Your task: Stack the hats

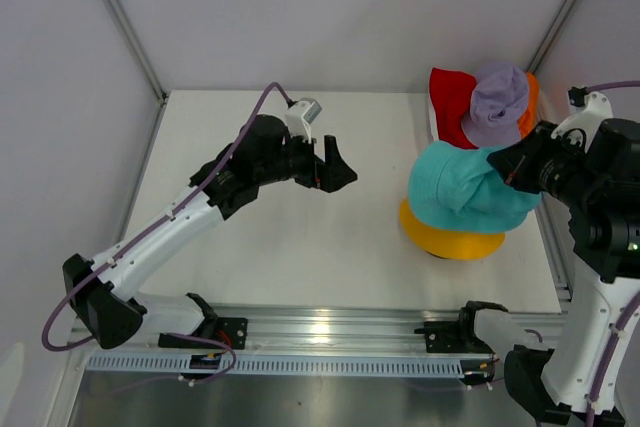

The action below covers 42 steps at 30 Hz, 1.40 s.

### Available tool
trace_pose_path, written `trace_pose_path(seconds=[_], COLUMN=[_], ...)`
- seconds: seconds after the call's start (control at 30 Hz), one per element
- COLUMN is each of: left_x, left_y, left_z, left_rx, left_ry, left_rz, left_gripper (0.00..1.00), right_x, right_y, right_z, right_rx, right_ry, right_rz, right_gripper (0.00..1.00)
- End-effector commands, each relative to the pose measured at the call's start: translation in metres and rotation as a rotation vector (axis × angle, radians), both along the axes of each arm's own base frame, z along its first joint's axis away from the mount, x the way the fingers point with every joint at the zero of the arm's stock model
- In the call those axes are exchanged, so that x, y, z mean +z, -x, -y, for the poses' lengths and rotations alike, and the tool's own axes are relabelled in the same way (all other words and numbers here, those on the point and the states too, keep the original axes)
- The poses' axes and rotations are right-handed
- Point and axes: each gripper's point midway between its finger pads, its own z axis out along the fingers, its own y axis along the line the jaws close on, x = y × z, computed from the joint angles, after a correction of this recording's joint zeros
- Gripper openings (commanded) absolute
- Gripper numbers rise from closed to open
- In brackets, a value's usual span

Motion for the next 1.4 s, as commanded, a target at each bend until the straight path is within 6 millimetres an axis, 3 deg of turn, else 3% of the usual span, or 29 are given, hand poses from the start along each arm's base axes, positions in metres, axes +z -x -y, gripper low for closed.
trace_pose_path(seconds=[0.0,0.17,0.3,0.53,0.73,0.93,0.97,1.0,1.03,1.07,1.1,1.13,1.17,1.2,1.33,1.37], left_x=[0.024,0.032,0.044,0.073,0.052,0.045,0.044,0.04,0.039,0.037,0.032,0.024,0.018,0.01,0.005,0.001], left_y=[-0.001,0.003,0.006,0.006,0.003,0.011,0.007,0.006,0.004,0.002,-0.005,-0.008,-0.011,-0.017,-0.014,-0.014], left_z=[0.003,0.017,0.041,0.101,0.142,0.165,0.166,0.167,0.167,0.166,0.165,0.161,0.158,0.154,0.153,0.155], left_rx=[-0.003,-0.044,-0.085,-0.121,-0.156,-0.219,-0.201,-0.201,-0.193,-0.179,-0.131,-0.093,-0.062,-0.015,-0.021,-0.024], left_ry=[0.033,0.101,0.21,0.473,0.509,0.543,0.541,0.533,0.532,0.527,0.518,0.488,0.473,0.459,0.449,0.443], left_rz=[0.054,0.032,-0.006,-0.113,-0.241,-0.257,-0.249,-0.24,-0.232,-0.228,-0.23,-0.241,-0.248,-0.254,-0.272,-0.284], left_gripper=[1.0,1.0,0.99,0.99,0.93,0.71,0.65,0.45,0.34,0.14,0.01,0.01,0.01,0.01,0.01,0.01], right_x=[0.007,-0.032,-0.053,-0.074,-0.081,-0.085,-0.086,-0.087,-0.086,-0.087,-0.089,-0.089,-0.09,-0.087,-0.059,-0.053], right_y=[-0.025,-0.053,-0.069,-0.086,-0.092,-0.096,-0.096,-0.097,-0.096,-0.097,-0.096,-0.095,-0.094,-0.09,-0.077,-0.075], right_z=[-0.007,0.02,0.018,0.015,0.016,0.017,0.017,0.016,0.015,0.015,0.016,0.02,0.024,0.028,0.04,0.054], right_rx=[0.054,-0.062,-0.041,-0.021,-0.022,-0.018,-0.016,-0.012,-0.007,-0.006,-0.01,-0.036,-0.059,-0.082,-0.138,-0.195], right_ry=[-0.019,0.064,0.053,0.027,0.033,0.041,0.038,0.034,0.032,0.031,0.032,0.038,0.039,0.038,-0.032,-0.054], right_rz=[0.06,-0.023,-0.062,-0.085,-0.099,-0.105,-0.107,-0.11,-0.11,-0.113,-0.128,-0.134,-0.148,-0.158,-0.101,-0.082], right_gripper=[0.0,0.0,0.01,0.01,0.02,0.02,0.02,0.02,0.04,0.07,0.13,0.38,0.54,0.77,0.97,0.99])
